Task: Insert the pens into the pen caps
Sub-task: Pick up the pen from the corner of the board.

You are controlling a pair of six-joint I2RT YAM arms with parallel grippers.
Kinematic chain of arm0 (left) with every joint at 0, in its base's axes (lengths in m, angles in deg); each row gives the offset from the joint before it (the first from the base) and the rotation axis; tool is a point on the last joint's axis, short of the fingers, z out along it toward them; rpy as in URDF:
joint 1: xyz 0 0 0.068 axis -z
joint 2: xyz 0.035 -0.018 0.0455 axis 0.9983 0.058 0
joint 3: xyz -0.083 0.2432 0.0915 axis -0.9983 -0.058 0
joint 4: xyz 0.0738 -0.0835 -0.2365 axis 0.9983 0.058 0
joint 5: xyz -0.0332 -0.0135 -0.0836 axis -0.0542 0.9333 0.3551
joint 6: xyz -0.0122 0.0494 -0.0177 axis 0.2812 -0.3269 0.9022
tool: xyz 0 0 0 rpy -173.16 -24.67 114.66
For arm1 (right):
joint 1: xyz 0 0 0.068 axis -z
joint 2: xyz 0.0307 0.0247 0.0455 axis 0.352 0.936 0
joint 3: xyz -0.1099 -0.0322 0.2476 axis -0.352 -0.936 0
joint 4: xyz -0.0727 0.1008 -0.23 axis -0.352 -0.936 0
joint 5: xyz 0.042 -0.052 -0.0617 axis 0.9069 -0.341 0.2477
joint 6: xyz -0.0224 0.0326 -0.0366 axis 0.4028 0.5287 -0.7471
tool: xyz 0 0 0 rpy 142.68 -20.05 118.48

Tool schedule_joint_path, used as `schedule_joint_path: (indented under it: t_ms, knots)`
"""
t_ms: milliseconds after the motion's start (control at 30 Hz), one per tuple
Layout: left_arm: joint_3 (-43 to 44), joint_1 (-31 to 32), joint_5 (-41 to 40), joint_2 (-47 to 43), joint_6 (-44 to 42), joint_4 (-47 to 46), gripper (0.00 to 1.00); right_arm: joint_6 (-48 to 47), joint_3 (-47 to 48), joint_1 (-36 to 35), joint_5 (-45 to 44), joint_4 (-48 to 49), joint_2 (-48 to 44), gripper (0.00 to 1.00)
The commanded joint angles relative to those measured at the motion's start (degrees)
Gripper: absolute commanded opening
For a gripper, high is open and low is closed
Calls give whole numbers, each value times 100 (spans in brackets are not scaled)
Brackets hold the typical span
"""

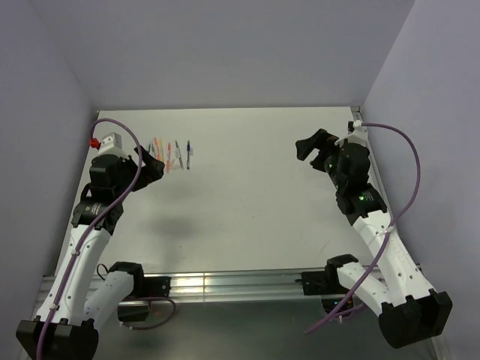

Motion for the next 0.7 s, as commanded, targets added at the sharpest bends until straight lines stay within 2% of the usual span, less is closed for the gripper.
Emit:
schedule_joint_path:
  t_ms: [0,433,667]
  knots:
    - [18,-28,100,-9,-36,-177,100,-7,259,23,-13,243,-150,98]
    - [9,-28,188,105,-37,-344,99,-42,382,23,22,225,-54,100]
    - [711,155,127,1115,86,-379,99,-7,997,32,163,-21,640,95]
